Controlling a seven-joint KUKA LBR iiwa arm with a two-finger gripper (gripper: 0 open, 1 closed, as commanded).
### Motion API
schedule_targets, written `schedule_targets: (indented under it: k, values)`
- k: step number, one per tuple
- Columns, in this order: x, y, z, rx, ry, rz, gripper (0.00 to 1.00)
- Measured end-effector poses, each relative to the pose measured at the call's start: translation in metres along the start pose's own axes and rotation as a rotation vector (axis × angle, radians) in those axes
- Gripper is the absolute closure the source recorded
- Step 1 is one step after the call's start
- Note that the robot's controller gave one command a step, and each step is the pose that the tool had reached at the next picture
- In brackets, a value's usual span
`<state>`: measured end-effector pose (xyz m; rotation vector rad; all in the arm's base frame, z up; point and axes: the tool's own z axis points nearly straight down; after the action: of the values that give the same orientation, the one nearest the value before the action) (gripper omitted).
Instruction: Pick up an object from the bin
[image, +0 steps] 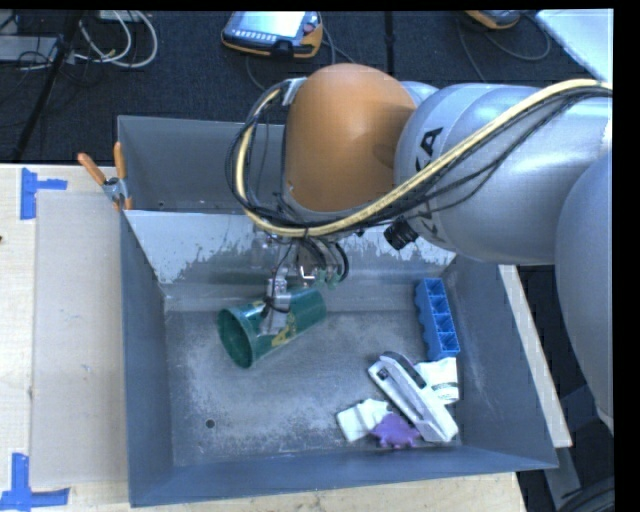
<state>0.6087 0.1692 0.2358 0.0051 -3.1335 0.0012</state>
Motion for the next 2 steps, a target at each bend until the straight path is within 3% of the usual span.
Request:
schedule_targets:
  k: [1,2]
  values:
    - [-0.001,-0.001,-0.005,-0.001,-0.007,0.004,0.00]
    - [-0.001,-0.013,0.040,-0.001,-0.008,-0.128,0.00]
